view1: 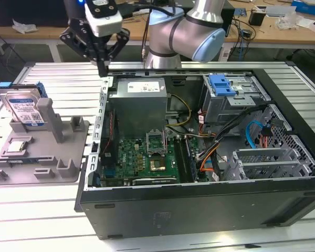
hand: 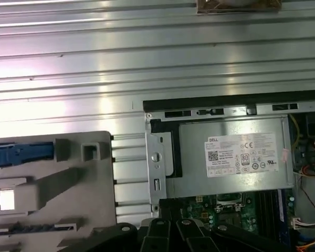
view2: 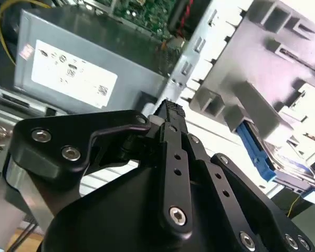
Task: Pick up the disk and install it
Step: 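Reach for the disk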
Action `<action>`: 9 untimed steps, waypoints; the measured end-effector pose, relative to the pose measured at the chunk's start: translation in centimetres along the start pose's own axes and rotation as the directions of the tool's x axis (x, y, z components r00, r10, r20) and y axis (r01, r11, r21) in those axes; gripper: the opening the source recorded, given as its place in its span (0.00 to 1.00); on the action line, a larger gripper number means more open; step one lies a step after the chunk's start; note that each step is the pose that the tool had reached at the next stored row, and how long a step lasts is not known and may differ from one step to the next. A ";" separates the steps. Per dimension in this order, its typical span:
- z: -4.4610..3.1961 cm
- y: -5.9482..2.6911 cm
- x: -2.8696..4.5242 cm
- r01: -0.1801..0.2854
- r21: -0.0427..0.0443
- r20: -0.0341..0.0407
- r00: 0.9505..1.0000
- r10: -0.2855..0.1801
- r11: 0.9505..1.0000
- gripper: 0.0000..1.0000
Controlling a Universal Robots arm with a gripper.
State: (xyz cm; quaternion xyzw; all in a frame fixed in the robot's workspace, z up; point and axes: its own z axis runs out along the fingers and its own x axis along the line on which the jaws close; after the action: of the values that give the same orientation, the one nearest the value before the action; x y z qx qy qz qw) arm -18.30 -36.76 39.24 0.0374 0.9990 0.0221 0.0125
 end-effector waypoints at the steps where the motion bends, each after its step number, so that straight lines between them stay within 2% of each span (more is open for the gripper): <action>1: 0.00 0.22 0.52 0.000 0.000 0.000 1.000 0.000 1.000 0.11; 2: 0.01 0.38 0.91 0.000 0.000 0.000 1.000 0.000 1.000 0.11; 4: 0.06 1.00 2.39 0.000 0.000 0.000 1.000 0.000 1.000 0.11; 8: 0.12 1.64 3.90 0.000 0.000 0.000 1.000 0.000 1.000 0.11; 9: 0.13 1.86 4.51 0.000 0.000 0.000 1.000 0.000 1.000 0.11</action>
State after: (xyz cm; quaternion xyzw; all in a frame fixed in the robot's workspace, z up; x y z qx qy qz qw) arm -22.65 -34.56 39.09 0.0373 0.9990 0.0221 0.0125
